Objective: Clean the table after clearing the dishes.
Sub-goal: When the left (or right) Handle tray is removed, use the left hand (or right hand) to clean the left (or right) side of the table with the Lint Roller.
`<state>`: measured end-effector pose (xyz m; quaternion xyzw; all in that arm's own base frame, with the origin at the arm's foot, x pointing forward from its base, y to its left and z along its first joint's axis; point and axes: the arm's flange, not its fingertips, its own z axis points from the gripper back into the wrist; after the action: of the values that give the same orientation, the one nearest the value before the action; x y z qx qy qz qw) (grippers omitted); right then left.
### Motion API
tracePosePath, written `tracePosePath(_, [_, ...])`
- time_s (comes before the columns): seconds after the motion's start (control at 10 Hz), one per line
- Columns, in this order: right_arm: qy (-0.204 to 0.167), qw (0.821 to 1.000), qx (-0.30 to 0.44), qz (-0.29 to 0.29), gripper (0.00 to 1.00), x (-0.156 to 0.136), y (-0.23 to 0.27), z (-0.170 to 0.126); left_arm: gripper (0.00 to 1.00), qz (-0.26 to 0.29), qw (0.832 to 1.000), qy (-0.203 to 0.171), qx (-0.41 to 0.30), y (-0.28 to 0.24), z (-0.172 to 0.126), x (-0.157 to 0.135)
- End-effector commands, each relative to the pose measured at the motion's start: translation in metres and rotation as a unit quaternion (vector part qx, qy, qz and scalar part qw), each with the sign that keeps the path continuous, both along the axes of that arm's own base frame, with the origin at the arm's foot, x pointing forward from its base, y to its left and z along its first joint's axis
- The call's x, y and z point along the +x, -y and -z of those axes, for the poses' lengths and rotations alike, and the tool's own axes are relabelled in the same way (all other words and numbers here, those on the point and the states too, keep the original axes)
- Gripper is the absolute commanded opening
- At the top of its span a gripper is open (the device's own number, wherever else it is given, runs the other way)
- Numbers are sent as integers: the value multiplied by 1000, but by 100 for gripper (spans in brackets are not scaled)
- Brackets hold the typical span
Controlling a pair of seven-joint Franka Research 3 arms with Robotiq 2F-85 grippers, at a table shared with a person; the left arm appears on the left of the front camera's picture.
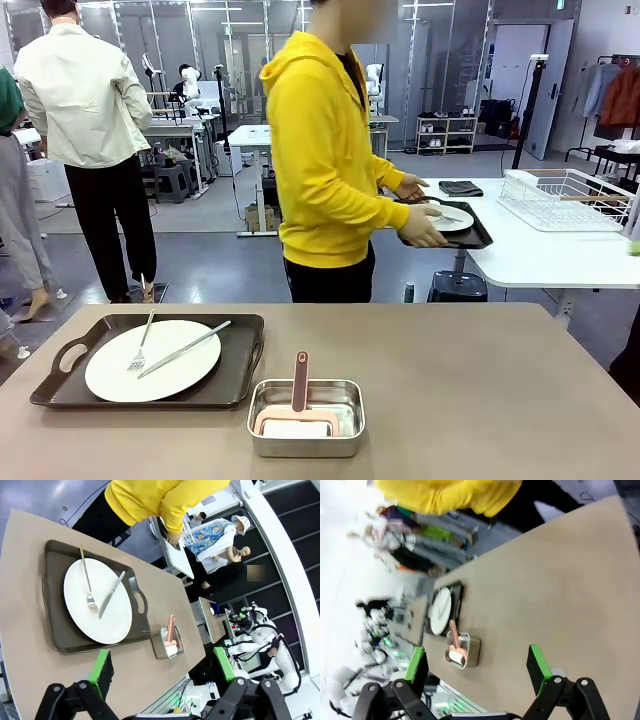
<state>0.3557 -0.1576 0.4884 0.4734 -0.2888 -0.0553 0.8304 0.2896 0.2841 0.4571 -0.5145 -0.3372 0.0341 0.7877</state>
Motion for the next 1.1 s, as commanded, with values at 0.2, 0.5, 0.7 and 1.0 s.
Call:
tracePosePath(0.2, [-15, 986, -122, -115, 100, 110, -141, -20, 100, 0, 1000, 4, -4, -2, -2, -4])
tracePosePath(0.5, [1, 943, -262, -203, 100, 170, -271, -12, 100, 0, 1000, 4, -4, -2, -2, -4])
tracePosePath(0.7, [9, 915, -292, -277, 100, 193, -341, 8, 100, 0, 1000, 4, -4, -2, -2, -4])
tracePosePath(1.0, [13, 854, -325, -405, 100, 207, -426, 51, 100, 0, 1000, 4, -4, -2, -2, -4])
